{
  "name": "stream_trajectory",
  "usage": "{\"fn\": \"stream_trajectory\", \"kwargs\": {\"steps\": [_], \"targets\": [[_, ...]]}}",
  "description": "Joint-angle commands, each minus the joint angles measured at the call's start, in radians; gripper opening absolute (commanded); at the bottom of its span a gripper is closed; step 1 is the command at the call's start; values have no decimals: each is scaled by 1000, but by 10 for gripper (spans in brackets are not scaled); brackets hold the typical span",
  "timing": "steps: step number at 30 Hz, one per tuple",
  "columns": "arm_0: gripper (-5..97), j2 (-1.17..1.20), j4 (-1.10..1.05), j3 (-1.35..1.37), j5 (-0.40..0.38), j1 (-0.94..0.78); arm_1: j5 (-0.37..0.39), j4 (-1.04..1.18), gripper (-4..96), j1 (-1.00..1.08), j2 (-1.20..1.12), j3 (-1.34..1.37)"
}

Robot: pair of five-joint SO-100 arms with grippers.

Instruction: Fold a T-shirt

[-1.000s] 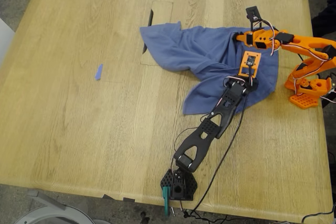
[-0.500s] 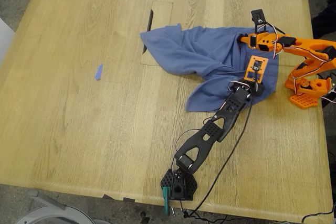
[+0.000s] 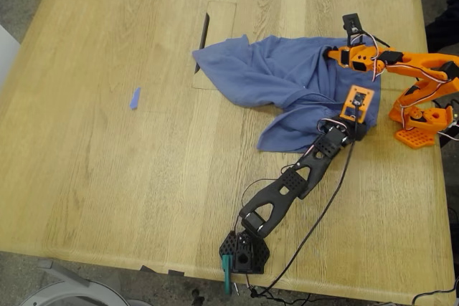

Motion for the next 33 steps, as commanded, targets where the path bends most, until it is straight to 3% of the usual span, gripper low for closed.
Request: {"fn": "stream_trajectory", "kwargs": {"steps": [1,12,23,33], "targets": [[329,46,-15,-14,31,31,-6,-11,-2,3,35,2],[617,52,35,2,109,12,-6,-8,-2,-5,58,34],[657,-66,18,0,333,-61,-8,29,-2,-37,86,17],[650,-133,100,-32,442,-175,-8,83,-2,-35,155,20]]}}
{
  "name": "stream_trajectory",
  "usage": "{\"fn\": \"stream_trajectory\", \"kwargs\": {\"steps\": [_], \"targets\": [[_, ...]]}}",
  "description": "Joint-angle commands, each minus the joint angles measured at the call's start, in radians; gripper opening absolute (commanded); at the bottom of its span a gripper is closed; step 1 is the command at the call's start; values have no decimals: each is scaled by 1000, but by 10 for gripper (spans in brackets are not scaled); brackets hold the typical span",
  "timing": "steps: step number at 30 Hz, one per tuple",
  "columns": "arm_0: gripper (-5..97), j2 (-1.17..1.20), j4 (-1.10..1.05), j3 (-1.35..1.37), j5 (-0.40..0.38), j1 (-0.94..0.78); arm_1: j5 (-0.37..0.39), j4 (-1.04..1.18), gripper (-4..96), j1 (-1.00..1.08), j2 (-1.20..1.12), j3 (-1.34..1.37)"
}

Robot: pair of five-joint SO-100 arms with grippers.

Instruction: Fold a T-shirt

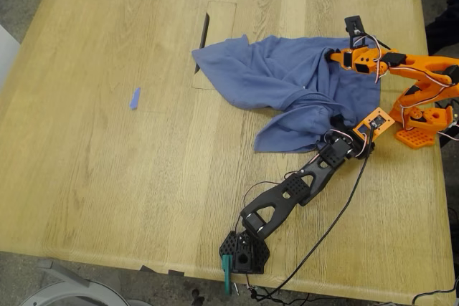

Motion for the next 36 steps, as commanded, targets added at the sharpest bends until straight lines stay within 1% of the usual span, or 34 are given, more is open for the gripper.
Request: {"fn": "stream_trajectory", "kwargs": {"steps": [1,2,3,6,9,12,13,14,16,19,20,26,30,36], "targets": [[638,-12,63,-18,67,-130,-8,8,-2,-6,48,-20],[615,-21,77,-35,87,-140,-8,8,-2,-6,52,-18],[594,-23,80,-35,87,-149,-8,9,-2,-8,57,-18],[510,-29,117,-41,140,-179,-8,11,-2,-11,69,-12],[449,-38,130,-46,161,-193,-8,11,-2,-12,86,-2],[396,-63,161,-72,213,-195,-8,18,-2,-12,109,6],[385,-67,163,-72,249,-199,-6,21,-2,-11,117,8],[366,-71,163,-72,262,-204,-6,25,-2,-9,124,9],[354,-80,164,-71,264,-209,-5,34,-2,-5,143,12],[298,-89,178,-71,268,-210,-3,44,-2,2,170,23],[289,-91,179,-71,285,-210,-3,48,-2,2,178,28],[245,-91,172,-67,299,-222,-2,54,-2,2,222,58],[218,-91,170,-64,322,-230,-2,69,-2,6,259,69],[96,-92,132,-64,342,-261,-2,115,-2,11,321,72]]}}
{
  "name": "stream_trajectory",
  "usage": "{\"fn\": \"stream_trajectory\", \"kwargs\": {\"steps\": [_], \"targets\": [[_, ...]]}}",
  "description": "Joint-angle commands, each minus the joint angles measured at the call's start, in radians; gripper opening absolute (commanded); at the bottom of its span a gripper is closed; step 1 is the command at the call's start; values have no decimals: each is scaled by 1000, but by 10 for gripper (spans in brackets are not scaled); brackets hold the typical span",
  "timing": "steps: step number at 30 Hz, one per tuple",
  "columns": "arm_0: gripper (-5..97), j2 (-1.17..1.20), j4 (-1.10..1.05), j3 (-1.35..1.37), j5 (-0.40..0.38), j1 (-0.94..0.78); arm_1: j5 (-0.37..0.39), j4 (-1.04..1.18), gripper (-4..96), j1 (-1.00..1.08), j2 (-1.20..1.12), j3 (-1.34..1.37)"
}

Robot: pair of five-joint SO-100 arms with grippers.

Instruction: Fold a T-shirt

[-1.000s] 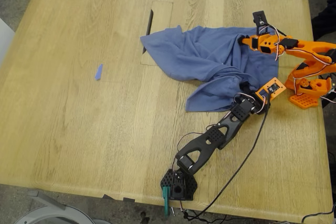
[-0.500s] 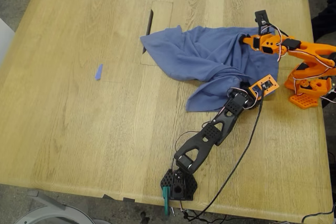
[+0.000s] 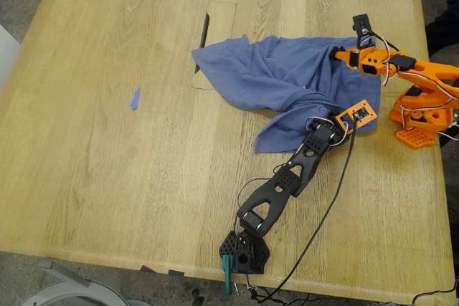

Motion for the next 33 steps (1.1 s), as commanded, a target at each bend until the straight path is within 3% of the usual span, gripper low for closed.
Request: {"fn": "stream_trajectory", "kwargs": {"steps": [1,6,12,16,22,33], "targets": [[81,-15,-5,-23,8,-101,-2,15,-2,11,52,-11],[1,-25,-43,-23,15,-120,-2,44,-2,15,74,-32],[0,-29,-57,-23,35,-147,-2,101,-2,15,84,-84],[0,-3,-2,-23,-5,-166,0,155,-2,12,95,-127],[0,152,124,-26,-71,-206,2,221,-2,12,117,-198],[0,546,213,-28,-86,-245,-5,245,-2,-18,133,-408]]}}
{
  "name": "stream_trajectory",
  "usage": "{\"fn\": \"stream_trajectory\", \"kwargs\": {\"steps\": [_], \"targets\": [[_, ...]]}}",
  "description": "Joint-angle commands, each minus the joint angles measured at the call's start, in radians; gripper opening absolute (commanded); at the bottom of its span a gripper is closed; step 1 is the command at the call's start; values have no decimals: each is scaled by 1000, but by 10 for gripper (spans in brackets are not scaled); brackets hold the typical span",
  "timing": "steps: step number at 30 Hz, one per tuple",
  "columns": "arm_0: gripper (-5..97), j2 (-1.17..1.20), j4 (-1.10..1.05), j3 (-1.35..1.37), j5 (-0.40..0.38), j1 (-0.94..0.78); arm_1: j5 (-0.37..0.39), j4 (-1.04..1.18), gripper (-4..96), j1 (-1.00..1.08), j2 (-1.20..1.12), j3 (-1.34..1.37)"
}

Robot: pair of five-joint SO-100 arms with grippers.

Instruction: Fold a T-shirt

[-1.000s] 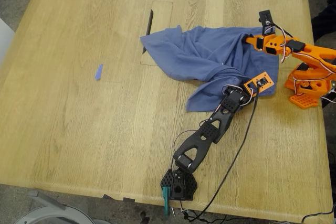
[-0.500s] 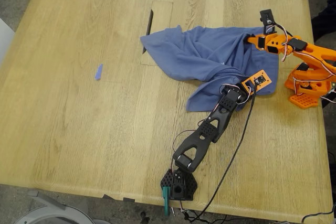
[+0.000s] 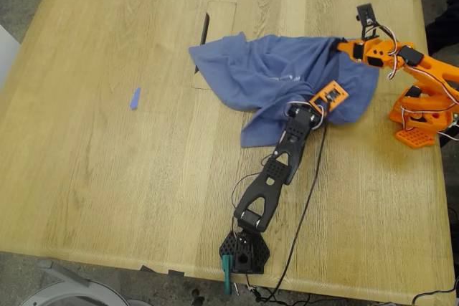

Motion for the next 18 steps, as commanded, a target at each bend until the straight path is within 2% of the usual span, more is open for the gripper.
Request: {"fn": "stream_trajectory", "kwargs": {"steps": [1,11,18], "targets": [[0,293,6,-29,-18,-63,-5,0,-2,-8,41,-147],[0,617,-55,-32,3,-101,-14,-129,-2,-60,29,-325],[0,716,-255,-32,21,-74,-11,-308,-2,-101,28,-376]]}}
